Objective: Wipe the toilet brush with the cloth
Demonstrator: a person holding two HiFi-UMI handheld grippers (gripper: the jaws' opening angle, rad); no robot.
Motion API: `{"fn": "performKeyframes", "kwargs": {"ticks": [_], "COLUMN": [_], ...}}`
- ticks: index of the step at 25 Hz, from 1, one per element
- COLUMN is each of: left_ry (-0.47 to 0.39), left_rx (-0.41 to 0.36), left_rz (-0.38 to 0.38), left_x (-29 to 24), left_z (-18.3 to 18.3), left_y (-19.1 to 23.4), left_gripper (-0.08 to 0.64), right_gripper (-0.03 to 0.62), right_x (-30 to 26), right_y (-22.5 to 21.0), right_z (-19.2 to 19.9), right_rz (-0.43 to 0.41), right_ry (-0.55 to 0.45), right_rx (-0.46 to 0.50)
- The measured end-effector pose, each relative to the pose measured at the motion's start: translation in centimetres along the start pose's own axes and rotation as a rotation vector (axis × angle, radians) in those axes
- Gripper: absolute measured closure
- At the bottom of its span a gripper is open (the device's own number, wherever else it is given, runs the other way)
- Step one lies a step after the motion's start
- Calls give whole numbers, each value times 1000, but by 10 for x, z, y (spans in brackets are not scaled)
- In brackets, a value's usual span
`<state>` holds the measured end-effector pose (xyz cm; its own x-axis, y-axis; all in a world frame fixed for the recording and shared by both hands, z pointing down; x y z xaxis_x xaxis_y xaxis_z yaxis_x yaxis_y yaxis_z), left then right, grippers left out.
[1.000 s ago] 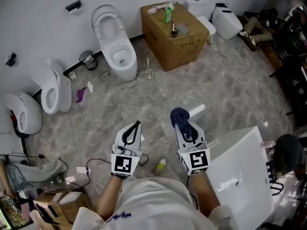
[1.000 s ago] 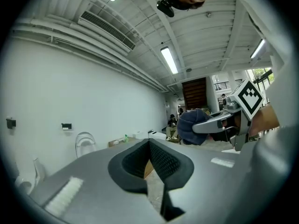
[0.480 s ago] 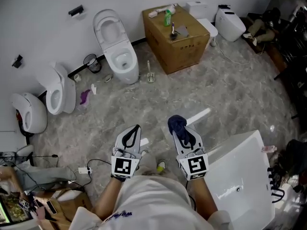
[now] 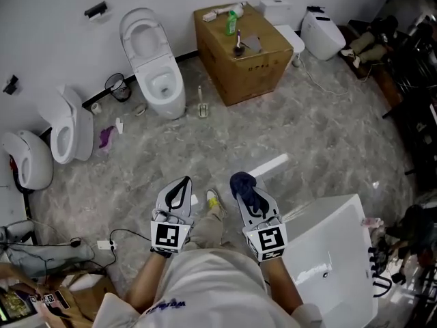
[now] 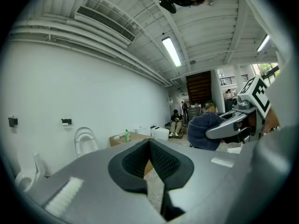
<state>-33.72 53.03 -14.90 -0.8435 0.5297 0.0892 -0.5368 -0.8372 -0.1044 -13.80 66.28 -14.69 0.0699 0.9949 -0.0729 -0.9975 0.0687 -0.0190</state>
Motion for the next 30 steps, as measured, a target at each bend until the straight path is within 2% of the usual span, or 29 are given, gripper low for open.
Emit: {"fn": "performKeyframes", "kwargs": {"ticks": [8,12,18,24,30], "left_ry": [2,-19,-3,38,88], "left_rx": [33,34,46,34,38], "left_rz": [-49,-59,-98,-111,-178], "left_x": [-74,-116,-163,-207,-257], "left_z": [18,18,33,41,60], "left_y": [39,52,86,108,128], "left_gripper": [558,558,558,558,558], "right_gripper": [488,488,488,488,488], "right_x": [-71,-106,-165,-215,-277], "right_y": [-52,-81,-108,-143,-194], "right_z": [-19,-20,-16,-16,-8], "right_rz": [-58,-72,-136,-167,-241], "right_ry": [36,68,116,131,169], "right_rx": [43,27,51,41,26]}}
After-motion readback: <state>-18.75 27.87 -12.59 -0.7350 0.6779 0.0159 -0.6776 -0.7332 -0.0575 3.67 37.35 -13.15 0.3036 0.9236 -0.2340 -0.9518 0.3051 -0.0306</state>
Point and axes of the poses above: the fingertips, and each gripper's own axes: x backward along the fingers, y to its left, z out of its underside, the point moved 10 cm from there along x, backward along the fingers, and after that the axes turned 14 degrees about -y, right-handed, at the moved point
